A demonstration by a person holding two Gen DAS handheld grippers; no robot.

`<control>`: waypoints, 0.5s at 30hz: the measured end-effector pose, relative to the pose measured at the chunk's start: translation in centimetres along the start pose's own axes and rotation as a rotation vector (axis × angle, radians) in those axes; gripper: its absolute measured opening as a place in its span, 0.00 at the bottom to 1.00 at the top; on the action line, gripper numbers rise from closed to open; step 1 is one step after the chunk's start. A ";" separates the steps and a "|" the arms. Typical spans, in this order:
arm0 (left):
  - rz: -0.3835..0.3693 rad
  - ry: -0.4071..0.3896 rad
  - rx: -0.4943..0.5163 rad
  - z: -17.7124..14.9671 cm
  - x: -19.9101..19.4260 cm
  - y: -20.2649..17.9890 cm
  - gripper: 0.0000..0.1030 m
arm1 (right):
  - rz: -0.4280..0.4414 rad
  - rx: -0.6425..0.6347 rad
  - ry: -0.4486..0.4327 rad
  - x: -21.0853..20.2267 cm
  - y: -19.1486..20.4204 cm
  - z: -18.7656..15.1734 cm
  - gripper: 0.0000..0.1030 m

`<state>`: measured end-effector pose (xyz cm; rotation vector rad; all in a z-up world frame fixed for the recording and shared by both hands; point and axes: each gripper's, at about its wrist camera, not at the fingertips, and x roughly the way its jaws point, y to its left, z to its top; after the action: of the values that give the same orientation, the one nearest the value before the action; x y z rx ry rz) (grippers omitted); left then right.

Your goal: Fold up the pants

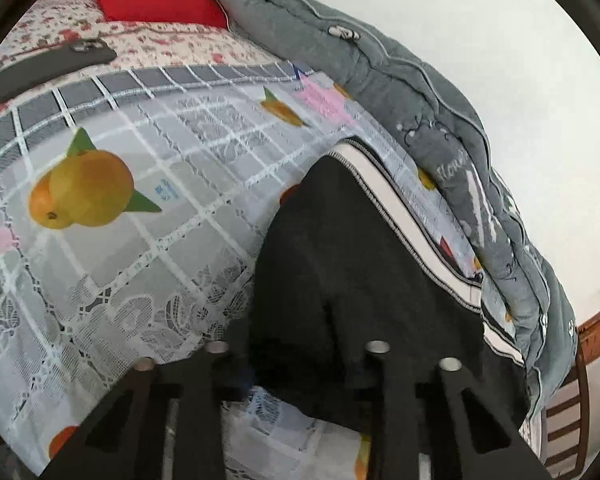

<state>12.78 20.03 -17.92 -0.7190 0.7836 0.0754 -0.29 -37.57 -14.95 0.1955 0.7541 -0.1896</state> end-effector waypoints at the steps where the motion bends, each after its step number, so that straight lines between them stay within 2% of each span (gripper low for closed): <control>1: 0.014 -0.015 0.021 0.0 -0.4 -0.7 0.19 | 0.001 0.008 -0.001 -0.2 -0.4 -0.1 0.48; 4: 0.053 -0.073 0.116 0.1 -2.0 -4.2 0.14 | 0.004 0.025 -0.008 -0.9 -1.5 -0.1 0.48; 9: 0.052 -0.170 0.267 -0.7 -4.3 -11.8 0.13 | -0.002 0.006 -0.043 -1.6 -2.8 0.8 0.48; 15: 0.011 -0.192 0.435 -3.9 -3.9 -21.4 0.13 | 0.007 -0.012 -0.081 -1.0 -4.4 2.5 0.48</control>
<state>14.33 2.09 -5.15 -0.2897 0.5920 -0.0168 -0.43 -42.30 -12.92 0.1776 0.6740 -0.1854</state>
